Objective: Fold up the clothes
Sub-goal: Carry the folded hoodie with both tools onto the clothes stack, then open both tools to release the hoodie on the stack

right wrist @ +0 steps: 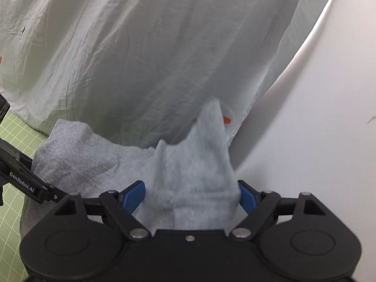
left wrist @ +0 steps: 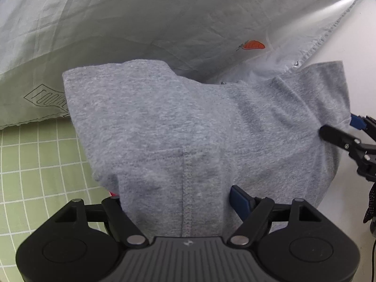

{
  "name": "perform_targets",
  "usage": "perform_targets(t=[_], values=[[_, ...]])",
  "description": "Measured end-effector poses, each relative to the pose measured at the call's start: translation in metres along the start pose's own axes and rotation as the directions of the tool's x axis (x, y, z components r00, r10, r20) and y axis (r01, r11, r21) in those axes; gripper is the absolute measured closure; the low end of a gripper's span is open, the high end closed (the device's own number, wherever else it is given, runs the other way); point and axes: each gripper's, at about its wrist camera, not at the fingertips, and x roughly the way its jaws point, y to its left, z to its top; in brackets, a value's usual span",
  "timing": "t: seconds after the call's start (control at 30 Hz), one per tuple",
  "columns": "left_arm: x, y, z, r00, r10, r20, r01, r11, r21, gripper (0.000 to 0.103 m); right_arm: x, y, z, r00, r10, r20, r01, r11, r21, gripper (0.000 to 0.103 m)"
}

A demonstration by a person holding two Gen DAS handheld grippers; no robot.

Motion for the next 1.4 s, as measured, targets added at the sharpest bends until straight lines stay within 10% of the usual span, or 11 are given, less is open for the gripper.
perform_targets(t=[0.17,0.43,0.73,1.1,1.4], values=[[-0.001,0.001,-0.004,1.0,-0.002,0.001,0.002,1.0,-0.015,0.025,-0.005,0.001,0.009,0.997,0.032,0.075,-0.037,0.998,0.06,0.017],[-0.033,0.017,0.0,0.995,0.036,0.093,-0.032,0.999,-0.039,0.023,0.085,0.044,-0.056,0.997,0.013,-0.073,-0.001,0.987,0.161,0.016],[-0.113,0.023,-0.026,0.94,0.126,0.318,-0.162,0.982,0.091,0.001,0.123,0.06,-0.058,0.996,-0.025,-0.089,0.044,0.976,0.213,0.01],[-0.211,0.002,-0.091,0.84,0.22,0.496,-0.32,0.939,0.126,0.0,-0.04,0.112,-0.052,0.957,-0.259,0.133,0.163,0.855,0.493,0.0],[-0.256,-0.004,-0.167,0.77,0.23,0.594,-0.332,0.941,0.065,0.0,-0.162,0.195,-0.099,0.936,-0.338,0.098,0.221,0.782,0.583,0.0]])
